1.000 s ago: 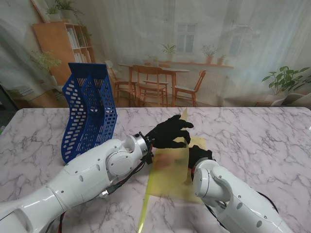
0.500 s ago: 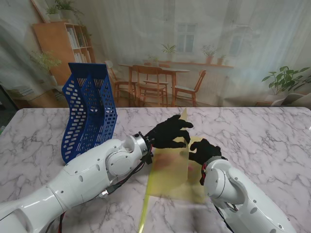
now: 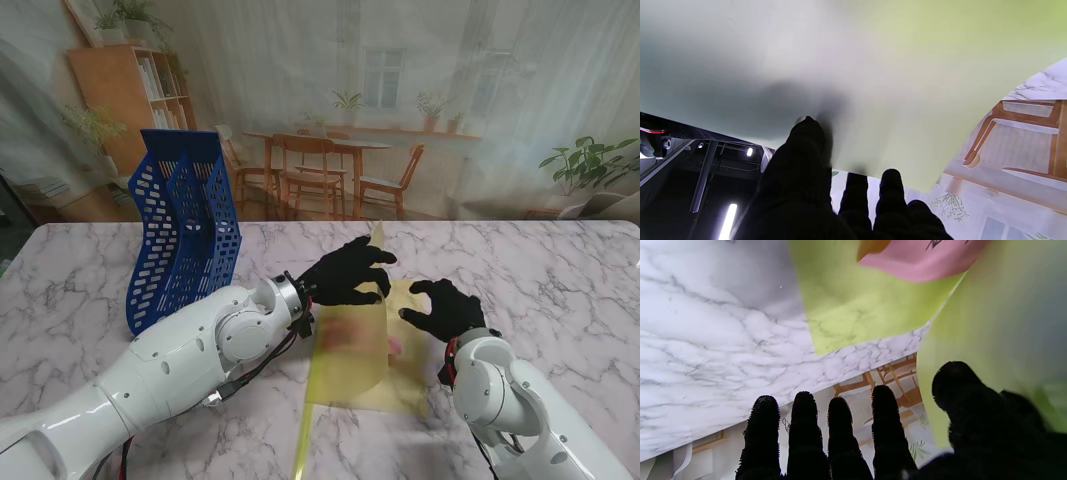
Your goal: Open the sliding file folder, put the receipt in and insert it into the document holder
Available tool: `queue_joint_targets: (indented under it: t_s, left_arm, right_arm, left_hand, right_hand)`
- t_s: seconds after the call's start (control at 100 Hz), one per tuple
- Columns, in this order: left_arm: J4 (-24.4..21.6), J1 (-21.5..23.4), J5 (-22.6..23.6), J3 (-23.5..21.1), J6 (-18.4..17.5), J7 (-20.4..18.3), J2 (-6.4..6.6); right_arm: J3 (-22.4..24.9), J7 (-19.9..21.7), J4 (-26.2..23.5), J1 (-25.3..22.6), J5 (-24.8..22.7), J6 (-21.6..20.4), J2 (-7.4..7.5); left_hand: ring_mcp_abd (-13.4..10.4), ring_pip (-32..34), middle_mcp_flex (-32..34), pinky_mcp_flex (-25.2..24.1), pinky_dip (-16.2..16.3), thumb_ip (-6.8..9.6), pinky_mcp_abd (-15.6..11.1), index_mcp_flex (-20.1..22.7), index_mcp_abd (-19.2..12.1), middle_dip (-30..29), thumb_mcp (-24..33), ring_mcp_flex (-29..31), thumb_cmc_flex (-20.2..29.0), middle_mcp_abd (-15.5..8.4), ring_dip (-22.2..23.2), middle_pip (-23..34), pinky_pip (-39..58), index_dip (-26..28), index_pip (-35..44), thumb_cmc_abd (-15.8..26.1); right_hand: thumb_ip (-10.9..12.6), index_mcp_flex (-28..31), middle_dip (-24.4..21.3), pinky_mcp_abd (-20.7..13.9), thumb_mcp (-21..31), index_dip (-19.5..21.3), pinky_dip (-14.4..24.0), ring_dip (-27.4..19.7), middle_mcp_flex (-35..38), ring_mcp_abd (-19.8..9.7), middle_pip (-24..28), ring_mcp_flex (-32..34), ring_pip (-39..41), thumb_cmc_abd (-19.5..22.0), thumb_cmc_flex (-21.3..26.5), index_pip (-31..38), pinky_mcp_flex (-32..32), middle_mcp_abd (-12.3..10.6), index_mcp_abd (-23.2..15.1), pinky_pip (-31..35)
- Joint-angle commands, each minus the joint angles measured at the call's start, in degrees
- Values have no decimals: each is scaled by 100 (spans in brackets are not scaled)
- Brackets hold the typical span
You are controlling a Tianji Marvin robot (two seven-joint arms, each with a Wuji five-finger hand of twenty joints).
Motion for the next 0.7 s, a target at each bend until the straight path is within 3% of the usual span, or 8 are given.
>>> queue_joint_targets:
  t_s: [0.0,0.14,0.31,0.36,0.46,0.69]
  left_arm:
    - [10,-33,-7,29,-15,-94,-10]
    - [-15,-20,19,9,-28,-102,8]
    - [-183,77,154,-182,-69,-98,88]
    - [-237,104,199,-246,-93,-107,116]
    - [-333,168,280,-372,-132,-97,158]
    - [-444,250,361,-502,-193,-104,207]
  right_arm:
    - [92,-219,6,-82,56,-20,-17]
    - [306,-429,16,-173,165,-50,-67]
    - [425,-472,65,-159,484,79,-107]
    - [417,-484,107,-122,600,151,-122]
    - [359,-510,222,-11,925,345,-161]
    - [137,-508,609,345,1506,830,-238]
  left_hand:
    - [-27,9,100,-99,2,-68,-86,-32,218,95,8,17,167,55,36,53,-72,41,497,252]
    - [-30,12,103,-100,7,-68,-82,-32,219,96,8,22,169,51,36,56,-69,41,499,252]
    - [-28,13,101,-101,16,-67,-80,-28,220,96,10,20,176,58,37,56,-62,41,501,249]
    - [-25,13,100,-100,18,-68,-78,-26,213,95,9,22,175,60,37,55,-60,41,501,248]
    - [-25,16,109,-99,27,-68,-85,-26,208,96,10,30,180,56,37,57,-51,38,498,243]
    - [-24,9,117,-106,52,-73,-76,-10,174,90,1,41,175,56,32,48,-36,45,504,245]
  right_hand:
    - [116,-249,-60,-22,53,-139,-54,-86,-199,-46,-125,-86,-283,41,40,56,-115,-68,178,-123]
    - [81,-313,-56,62,-255,-312,-17,-132,-201,134,-135,24,-388,190,-128,-48,-1,-5,569,-139]
    - [27,-396,-21,164,-617,-467,2,-187,-94,325,-61,189,-483,297,-390,-233,111,88,765,-172]
    - [22,-365,-81,193,-735,-529,4,-188,-67,338,-196,316,-483,327,-414,-317,167,282,896,-175]
    - [14,-334,-112,238,-910,-627,49,-87,187,357,-287,520,-282,378,-498,-459,291,417,1059,-52]
    - [-22,-390,-111,252,-1151,-674,56,-102,116,453,-348,470,-257,490,-700,-561,331,414,1036,90]
